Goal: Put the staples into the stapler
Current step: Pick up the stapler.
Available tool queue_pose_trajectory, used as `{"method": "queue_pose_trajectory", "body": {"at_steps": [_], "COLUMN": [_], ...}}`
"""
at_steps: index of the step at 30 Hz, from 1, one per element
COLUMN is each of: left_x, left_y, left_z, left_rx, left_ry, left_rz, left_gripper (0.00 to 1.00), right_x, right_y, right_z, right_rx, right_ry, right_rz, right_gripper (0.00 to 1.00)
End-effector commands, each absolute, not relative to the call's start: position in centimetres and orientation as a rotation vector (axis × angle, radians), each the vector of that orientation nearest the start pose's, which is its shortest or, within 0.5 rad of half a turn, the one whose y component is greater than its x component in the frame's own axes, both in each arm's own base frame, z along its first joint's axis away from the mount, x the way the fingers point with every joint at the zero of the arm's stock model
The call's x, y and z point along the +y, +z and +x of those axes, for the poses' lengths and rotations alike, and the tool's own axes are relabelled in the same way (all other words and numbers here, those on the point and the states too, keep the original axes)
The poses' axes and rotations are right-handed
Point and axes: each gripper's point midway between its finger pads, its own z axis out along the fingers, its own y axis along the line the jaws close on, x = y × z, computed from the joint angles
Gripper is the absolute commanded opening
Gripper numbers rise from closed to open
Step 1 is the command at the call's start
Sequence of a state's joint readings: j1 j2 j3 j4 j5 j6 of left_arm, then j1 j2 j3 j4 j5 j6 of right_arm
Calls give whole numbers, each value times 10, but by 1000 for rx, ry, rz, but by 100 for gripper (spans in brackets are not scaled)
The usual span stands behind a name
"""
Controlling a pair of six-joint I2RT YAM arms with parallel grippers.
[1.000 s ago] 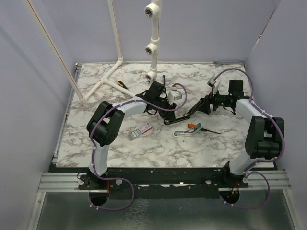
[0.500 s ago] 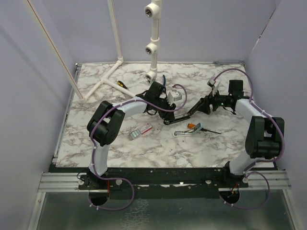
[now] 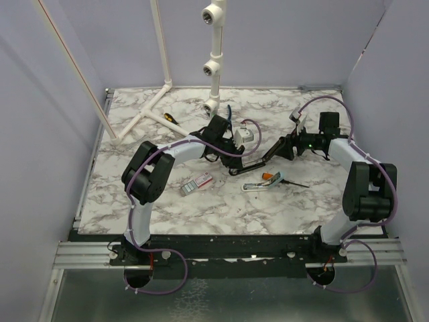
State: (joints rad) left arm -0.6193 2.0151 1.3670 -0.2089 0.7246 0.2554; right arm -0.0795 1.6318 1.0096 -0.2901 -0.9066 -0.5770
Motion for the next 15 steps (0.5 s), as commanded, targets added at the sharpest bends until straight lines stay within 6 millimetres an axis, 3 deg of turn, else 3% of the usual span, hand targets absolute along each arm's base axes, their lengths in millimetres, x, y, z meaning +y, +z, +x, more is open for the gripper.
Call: {"method": "queue_pose_trajectory", "body": {"at_steps": [1, 12, 15], "left_x": [-355, -356, -357], "left_y": [59, 59, 60], "left_z": [335, 336, 337], "left_rx": [2026, 2026, 2029], "left_ry": [-1026, -1030, -1033], "left_rz": [1294, 1299, 1299], "left_gripper": [17, 0, 0], "right_x": [97, 96, 96], "right_y": [103, 101, 101], "right_z": [374, 374, 374], "right_rx": [1994, 1998, 1998], "right_ry": [772, 775, 775], "right_rz": [-884, -883, -884], "right_gripper": [69, 69, 69]}}
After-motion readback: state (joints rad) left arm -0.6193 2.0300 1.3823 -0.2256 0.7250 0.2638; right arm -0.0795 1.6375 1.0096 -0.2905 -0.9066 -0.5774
